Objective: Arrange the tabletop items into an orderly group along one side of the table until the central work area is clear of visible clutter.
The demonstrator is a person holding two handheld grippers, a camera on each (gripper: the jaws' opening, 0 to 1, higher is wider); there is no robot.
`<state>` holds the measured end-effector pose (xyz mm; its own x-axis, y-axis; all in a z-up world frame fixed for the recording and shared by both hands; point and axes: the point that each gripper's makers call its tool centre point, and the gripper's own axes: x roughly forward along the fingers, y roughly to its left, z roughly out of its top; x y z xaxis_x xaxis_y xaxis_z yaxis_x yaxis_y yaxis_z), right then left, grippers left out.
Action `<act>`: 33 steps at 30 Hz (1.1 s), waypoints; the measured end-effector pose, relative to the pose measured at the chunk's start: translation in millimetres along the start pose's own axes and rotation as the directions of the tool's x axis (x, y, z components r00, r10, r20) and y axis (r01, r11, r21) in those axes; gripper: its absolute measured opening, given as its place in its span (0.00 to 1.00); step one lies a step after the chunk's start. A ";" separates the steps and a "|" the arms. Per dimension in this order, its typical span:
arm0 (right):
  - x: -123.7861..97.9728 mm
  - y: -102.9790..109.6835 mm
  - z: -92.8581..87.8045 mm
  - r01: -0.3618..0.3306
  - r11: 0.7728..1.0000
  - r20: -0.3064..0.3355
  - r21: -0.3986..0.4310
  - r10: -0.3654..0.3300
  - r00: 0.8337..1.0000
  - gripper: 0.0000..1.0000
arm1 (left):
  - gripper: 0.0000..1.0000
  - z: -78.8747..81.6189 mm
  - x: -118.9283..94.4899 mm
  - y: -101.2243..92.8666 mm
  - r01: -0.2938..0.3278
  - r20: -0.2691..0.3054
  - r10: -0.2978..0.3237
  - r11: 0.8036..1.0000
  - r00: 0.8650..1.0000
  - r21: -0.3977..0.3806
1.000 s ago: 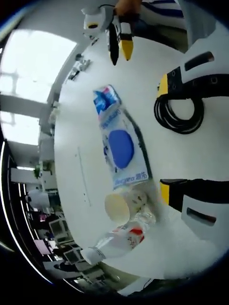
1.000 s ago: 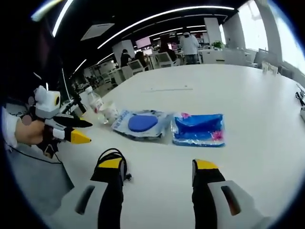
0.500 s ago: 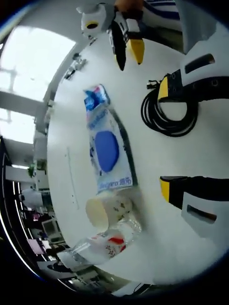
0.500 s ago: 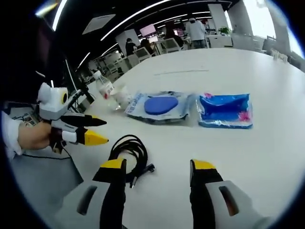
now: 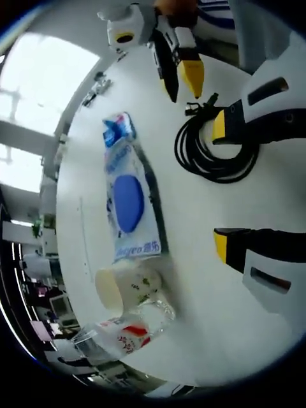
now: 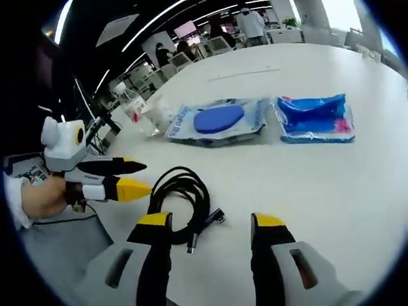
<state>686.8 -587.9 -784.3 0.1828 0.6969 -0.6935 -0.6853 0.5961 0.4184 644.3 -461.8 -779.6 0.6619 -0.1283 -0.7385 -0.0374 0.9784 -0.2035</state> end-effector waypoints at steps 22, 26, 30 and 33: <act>24.2 14.8 -14.0 0.025 1.000 -0.028 0.001 -0.025 0.999 0.35 | 0.39 -9.5 14.0 -11.4 0.022 -0.009 -0.022 1.000 1.000 -0.004; 26.0 7.4 -14.8 0.063 0.998 -0.025 -0.017 -0.063 0.998 0.28 | 0.35 -12.3 17.4 -12.1 0.021 -0.015 -0.021 1.000 1.000 0.000; 28.6 3.7 -13.4 0.083 0.996 -0.012 -0.016 -0.083 0.996 0.23 | 0.30 -10.6 20.0 -11.5 0.016 -0.007 -0.016 1.000 1.000 -0.002; 32.6 7.3 -13.7 0.078 0.995 -0.022 -0.057 -0.079 0.997 0.21 | 0.19 -14.0 23.2 -16.4 0.033 -0.021 -0.033 0.999 0.999 -0.014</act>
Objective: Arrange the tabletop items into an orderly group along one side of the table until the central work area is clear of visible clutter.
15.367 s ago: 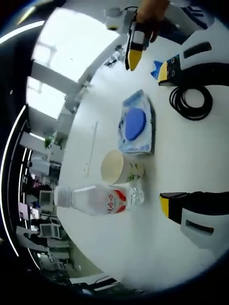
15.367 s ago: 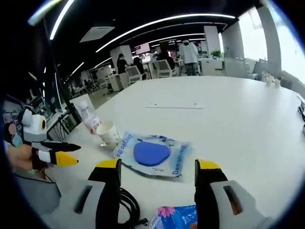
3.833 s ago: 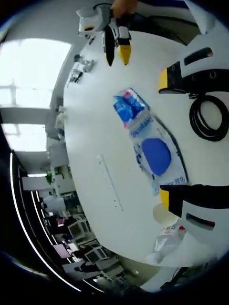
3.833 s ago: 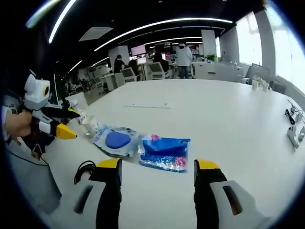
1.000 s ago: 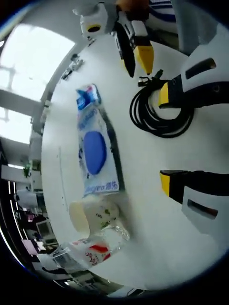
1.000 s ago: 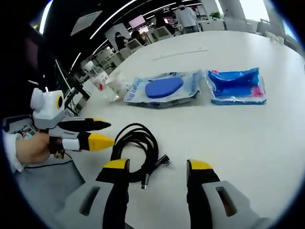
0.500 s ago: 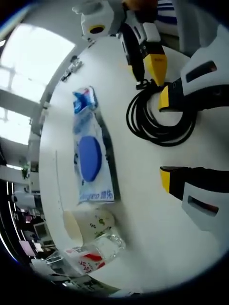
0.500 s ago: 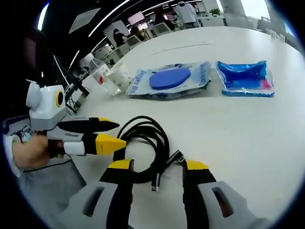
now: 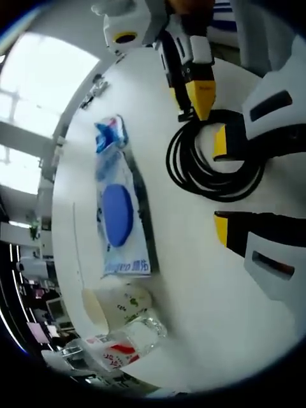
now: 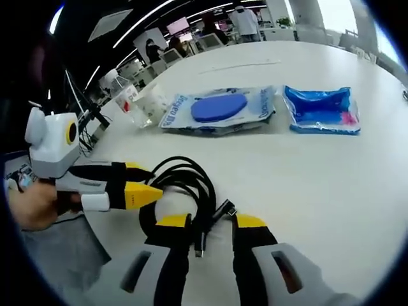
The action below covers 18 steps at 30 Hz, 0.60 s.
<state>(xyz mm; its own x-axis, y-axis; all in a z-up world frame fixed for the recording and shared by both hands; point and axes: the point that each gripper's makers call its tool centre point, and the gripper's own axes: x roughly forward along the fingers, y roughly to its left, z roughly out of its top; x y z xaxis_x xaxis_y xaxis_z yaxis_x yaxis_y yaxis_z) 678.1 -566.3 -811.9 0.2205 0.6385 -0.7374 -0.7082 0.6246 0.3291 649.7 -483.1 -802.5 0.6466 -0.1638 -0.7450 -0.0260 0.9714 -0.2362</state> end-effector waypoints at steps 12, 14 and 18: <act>-5.4 6.9 2.2 -0.017 1.000 -0.020 0.025 0.018 1.000 0.09 | 0.04 -4.2 1.1 4.9 0.023 -0.046 -0.027 0.996 0.999 -0.087; -7.8 5.7 3.1 -0.014 1.000 -0.020 0.016 0.015 1.000 0.09 | 0.02 -3.3 1.7 3.6 0.036 -0.046 -0.040 0.995 0.998 -0.093; -11.3 2.2 5.4 -0.016 0.999 -0.015 0.029 0.016 1.000 0.09 | 0.02 0.5 1.5 1.1 0.044 -0.041 -0.049 0.993 0.998 -0.109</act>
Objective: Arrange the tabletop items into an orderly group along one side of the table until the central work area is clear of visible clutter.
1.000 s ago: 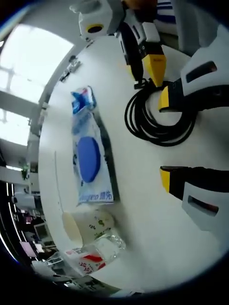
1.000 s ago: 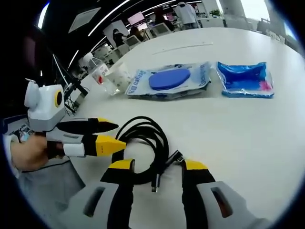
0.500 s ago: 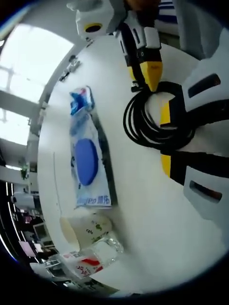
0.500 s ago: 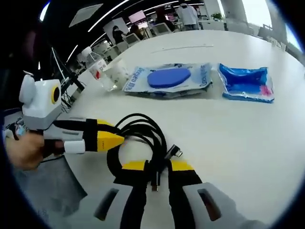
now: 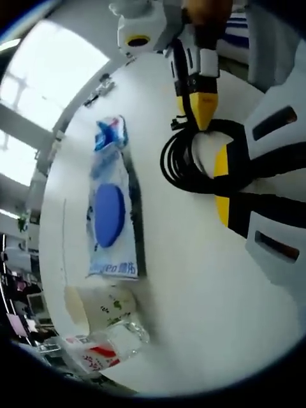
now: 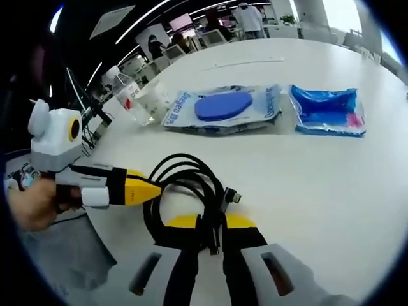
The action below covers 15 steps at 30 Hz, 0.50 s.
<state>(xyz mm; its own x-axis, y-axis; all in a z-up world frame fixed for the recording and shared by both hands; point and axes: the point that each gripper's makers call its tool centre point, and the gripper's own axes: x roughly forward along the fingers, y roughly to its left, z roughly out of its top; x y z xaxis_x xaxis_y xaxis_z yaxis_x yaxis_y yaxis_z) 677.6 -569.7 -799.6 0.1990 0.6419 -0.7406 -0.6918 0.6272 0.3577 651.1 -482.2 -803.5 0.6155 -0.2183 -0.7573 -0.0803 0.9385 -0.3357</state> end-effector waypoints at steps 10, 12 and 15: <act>-8.4 -10.6 14.4 -0.004 1.000 0.033 0.015 0.004 0.999 0.09 | 0.02 14.3 -1.1 -10.4 0.007 0.015 -0.007 1.000 1.000 -0.016; -10.9 -13.5 16.3 -0.002 1.000 0.038 0.013 0.001 0.999 0.09 | 0.02 17.3 -1.1 -15.2 0.009 0.017 -0.009 1.000 1.000 -0.002; -14.8 -18.6 18.0 0.001 1.000 0.045 0.023 -0.002 0.999 0.09 | 0.02 21.2 -0.5 -21.6 0.013 0.017 -0.014 1.000 1.000 0.009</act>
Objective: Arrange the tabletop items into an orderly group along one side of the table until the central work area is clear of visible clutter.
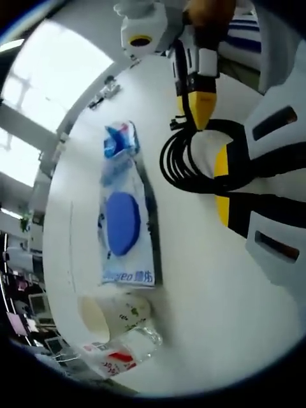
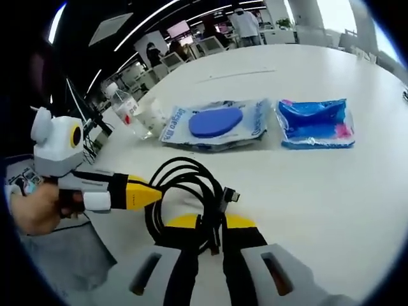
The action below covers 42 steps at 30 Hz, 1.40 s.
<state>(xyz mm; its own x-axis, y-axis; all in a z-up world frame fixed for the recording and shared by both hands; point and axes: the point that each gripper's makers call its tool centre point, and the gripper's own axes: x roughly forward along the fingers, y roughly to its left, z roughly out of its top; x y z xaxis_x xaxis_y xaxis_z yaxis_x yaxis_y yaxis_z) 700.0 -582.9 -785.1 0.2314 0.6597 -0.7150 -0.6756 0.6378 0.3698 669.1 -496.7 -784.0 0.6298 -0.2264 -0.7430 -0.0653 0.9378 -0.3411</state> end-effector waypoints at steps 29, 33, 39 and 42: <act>-36.1 -45.3 23.1 0.046 0.997 0.078 0.055 -0.050 0.996 0.09 | 0.03 31.8 21.3 -52.1 0.042 -0.001 -0.042 0.998 0.999 0.036; -40.9 -51.9 26.3 0.052 0.996 0.088 0.067 -0.058 0.994 0.09 | 0.03 36.7 25.5 -58.3 0.051 0.002 -0.051 0.998 0.999 0.042; -43.4 -60.5 29.0 0.060 0.995 0.092 0.074 -0.066 0.994 0.09 | 0.03 39.1 31.4 -65.3 0.061 -0.005 -0.061 0.996 0.998 0.059; -42.5 -69.0 31.6 0.065 0.994 0.099 0.087 -0.073 0.992 0.09 | 0.02 41.6 33.7 -69.1 0.068 -0.006 -0.068 0.996 0.998 0.062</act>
<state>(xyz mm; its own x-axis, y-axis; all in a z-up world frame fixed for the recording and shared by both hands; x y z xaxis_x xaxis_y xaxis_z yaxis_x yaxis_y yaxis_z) 758.8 -642.4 -761.4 0.3481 0.6473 -0.6781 -0.5961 0.7111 0.3727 727.1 -558.1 -761.5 0.6283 -0.2913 -0.7214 0.0262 0.9347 -0.3546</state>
